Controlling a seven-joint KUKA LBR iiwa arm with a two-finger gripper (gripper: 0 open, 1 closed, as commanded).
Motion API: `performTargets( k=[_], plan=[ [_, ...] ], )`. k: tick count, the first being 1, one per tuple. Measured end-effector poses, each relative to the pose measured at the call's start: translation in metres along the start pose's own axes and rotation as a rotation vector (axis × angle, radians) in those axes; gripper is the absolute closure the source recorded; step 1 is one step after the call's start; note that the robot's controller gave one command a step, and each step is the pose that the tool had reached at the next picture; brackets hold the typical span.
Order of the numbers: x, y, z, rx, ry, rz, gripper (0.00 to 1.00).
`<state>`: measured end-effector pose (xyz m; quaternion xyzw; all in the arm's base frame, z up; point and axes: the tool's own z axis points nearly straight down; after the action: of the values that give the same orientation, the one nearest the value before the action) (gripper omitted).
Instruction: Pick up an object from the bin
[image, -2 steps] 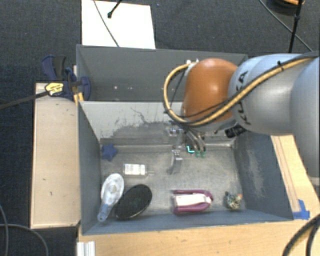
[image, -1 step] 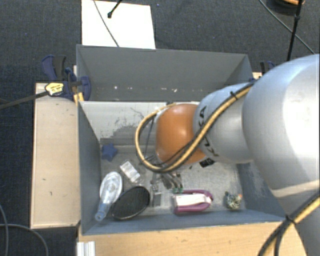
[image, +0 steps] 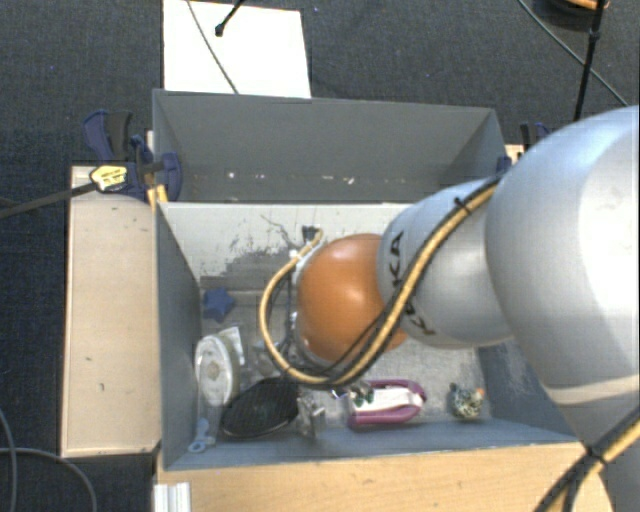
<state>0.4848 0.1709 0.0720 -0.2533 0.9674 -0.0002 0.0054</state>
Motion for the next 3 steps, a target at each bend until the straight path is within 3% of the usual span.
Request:
performTargets(
  k=[1, 2, 3],
  plan=[
    [0.002, 0.001, 0.002, -0.002, 0.007, 0.006, 1.0],
    [-0.01, 0.005, -0.188, -0.001, -0.002, 0.006, 1.0],
    [-0.015, 0.006, -0.106, -0.002, 0.013, 0.202, 1.0]
  ],
)
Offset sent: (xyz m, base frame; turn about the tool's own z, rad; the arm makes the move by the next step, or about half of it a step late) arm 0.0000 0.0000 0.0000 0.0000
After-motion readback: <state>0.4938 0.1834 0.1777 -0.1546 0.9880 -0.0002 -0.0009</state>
